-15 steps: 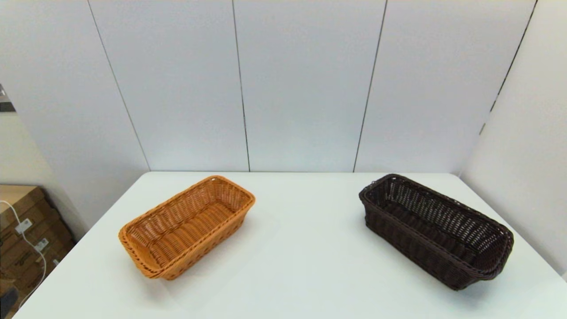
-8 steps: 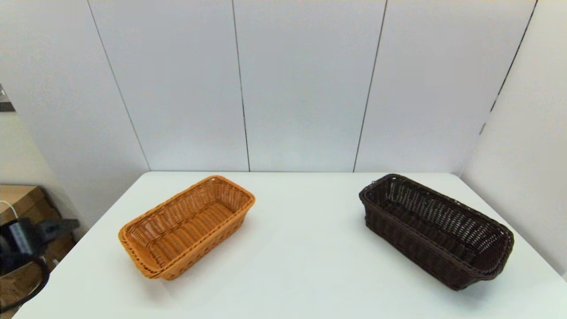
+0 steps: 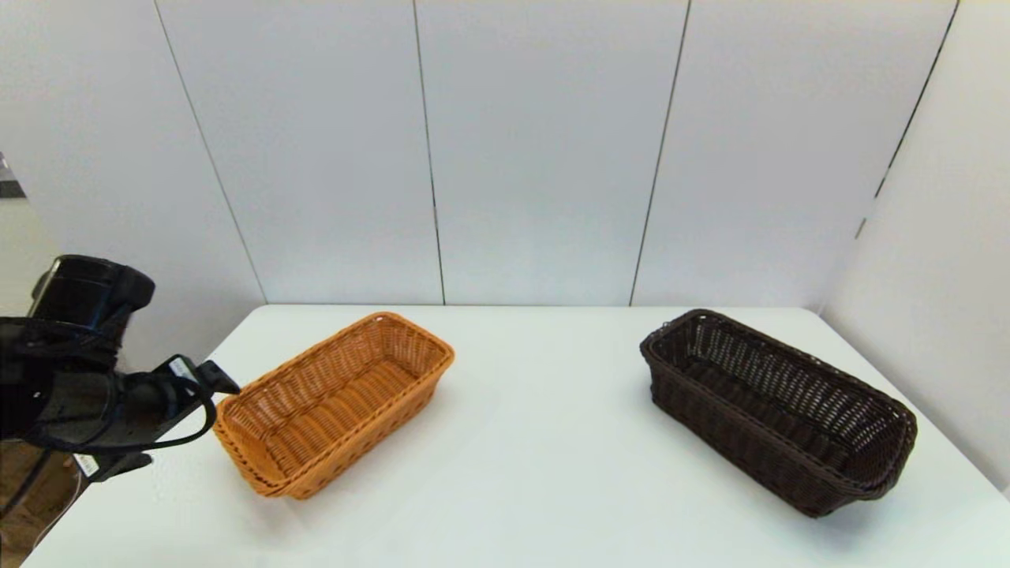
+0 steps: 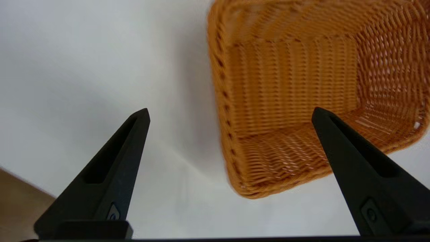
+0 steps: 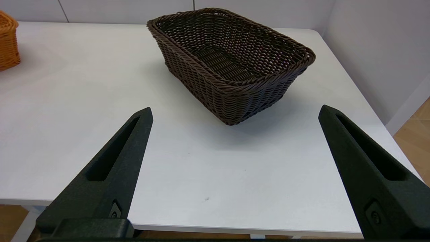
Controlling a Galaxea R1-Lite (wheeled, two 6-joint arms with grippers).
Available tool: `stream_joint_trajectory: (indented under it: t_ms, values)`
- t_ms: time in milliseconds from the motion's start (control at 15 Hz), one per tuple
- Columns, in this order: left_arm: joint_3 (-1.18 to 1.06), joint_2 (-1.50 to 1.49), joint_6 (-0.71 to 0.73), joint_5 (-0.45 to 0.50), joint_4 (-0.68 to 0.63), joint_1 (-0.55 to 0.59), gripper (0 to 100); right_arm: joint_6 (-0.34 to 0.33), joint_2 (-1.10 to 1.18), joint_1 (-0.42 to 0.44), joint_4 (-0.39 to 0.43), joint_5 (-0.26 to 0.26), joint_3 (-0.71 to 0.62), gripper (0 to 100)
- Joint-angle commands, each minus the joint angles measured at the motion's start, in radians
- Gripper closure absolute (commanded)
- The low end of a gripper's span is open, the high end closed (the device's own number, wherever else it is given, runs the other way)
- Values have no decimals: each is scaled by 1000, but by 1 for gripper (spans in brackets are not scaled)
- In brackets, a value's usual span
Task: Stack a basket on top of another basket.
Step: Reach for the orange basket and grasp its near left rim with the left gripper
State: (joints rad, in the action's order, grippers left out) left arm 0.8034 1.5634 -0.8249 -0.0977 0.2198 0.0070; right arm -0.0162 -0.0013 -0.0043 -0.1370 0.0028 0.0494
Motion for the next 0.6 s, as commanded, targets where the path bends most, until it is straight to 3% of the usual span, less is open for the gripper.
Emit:
stream_joint_trajectory:
  t_ms: [67,600]
  values:
    - [31,130,-16,50,1,-1,0,-1,1,0,-1,0,0,0]
    - [60,270,-46,90,-2,4,0,-1,1,0,0,0,0,0]
